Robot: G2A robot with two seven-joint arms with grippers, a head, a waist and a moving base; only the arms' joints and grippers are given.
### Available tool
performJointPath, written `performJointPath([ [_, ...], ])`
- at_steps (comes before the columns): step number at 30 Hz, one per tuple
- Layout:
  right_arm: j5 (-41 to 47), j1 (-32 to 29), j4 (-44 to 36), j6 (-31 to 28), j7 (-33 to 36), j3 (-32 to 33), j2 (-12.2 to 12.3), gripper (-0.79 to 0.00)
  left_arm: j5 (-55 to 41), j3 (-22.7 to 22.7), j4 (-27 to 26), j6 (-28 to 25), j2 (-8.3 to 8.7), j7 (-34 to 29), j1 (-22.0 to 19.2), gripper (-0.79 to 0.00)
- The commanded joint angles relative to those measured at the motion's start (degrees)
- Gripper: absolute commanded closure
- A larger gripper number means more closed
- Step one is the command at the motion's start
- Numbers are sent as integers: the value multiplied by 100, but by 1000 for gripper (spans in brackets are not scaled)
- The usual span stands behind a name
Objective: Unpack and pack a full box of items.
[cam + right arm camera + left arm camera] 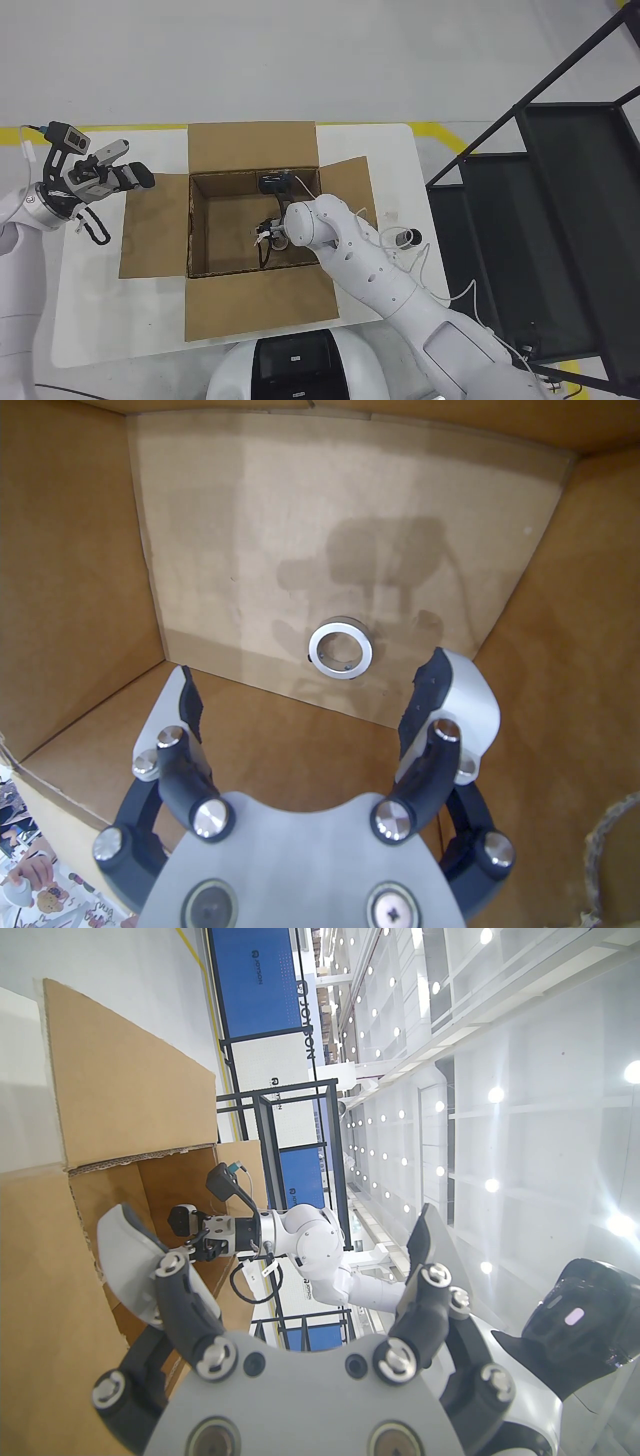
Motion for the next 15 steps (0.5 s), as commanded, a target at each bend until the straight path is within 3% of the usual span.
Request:
performJointPath([
  [1,0,0,0,0,0,0,0,-785,0,0,0,0,0,0,0,-785],
  [15,-103,18,244,244,-36,-36,-23,-785,0,0,0,0,0,0,0,-785],
])
